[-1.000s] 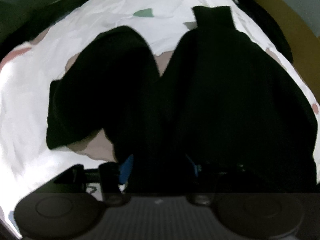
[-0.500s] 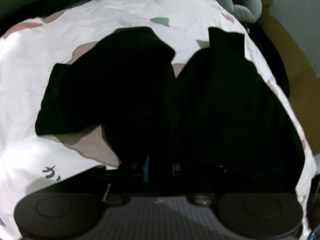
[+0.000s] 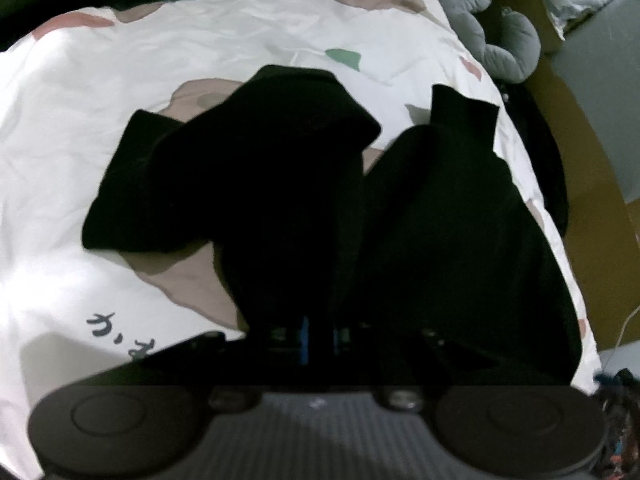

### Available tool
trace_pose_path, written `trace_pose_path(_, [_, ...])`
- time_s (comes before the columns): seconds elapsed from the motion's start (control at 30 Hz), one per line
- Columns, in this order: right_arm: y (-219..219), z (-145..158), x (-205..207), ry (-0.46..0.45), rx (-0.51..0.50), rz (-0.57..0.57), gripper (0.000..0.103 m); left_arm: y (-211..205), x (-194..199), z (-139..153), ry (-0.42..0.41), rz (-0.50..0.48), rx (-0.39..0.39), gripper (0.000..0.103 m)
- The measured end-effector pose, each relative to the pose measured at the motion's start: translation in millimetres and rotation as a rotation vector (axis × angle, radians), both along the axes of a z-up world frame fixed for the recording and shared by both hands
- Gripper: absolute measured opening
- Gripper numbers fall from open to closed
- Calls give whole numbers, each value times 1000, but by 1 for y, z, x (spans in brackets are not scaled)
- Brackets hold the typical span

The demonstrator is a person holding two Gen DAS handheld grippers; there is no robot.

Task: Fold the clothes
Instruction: 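Open both grippers and lift them away from the folded garment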

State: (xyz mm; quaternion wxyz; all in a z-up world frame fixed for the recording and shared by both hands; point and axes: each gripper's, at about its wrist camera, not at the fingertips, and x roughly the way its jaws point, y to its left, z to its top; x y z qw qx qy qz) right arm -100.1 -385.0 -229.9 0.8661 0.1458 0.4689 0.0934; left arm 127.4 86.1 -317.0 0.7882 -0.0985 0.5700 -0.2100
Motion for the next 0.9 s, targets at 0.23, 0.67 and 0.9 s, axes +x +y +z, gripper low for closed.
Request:
trace_pose_path(0.23, [-36, -43, 63, 15, -105, -110, 45, 0, -4, -2, -8, -3, 10, 20])
trace_pose_path(0.67, [-6, -52, 70, -103, -11, -75, 45, -6, -3, -4, -2, -64, 45, 29])
trace_pose_path(0.9, [3, -57, 63, -37, -14, -50, 45, -4, -3, -4, 3, -86, 49, 33])
